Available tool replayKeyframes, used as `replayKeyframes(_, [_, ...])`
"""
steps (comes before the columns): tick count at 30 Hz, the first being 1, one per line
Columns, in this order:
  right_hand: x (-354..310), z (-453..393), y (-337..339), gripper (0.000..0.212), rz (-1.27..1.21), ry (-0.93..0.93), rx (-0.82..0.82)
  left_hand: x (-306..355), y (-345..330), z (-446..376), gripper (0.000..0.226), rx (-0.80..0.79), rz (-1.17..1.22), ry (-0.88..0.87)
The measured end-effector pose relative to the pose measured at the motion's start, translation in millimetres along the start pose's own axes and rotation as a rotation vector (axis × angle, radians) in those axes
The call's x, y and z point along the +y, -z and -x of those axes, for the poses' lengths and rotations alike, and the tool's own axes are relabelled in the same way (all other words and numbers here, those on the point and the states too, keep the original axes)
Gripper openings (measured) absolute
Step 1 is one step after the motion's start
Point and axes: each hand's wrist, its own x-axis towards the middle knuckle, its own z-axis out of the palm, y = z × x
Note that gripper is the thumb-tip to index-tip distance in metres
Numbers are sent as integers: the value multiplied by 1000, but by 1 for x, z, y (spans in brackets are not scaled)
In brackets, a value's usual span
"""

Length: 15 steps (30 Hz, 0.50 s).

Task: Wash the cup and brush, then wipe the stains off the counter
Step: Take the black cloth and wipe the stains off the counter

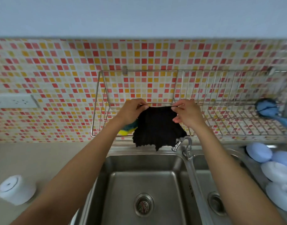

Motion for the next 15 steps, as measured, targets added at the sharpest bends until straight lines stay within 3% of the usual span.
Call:
replayKeyframes(10, [-3, -22, -25, 7, 174, -61, 3, -26, -22, -25, 13, -38, -34, 110])
replayKeyframes(15, [6, -17, -33, 12, 273, 67, 63, -33, -21, -19, 23, 46, -207, 127])
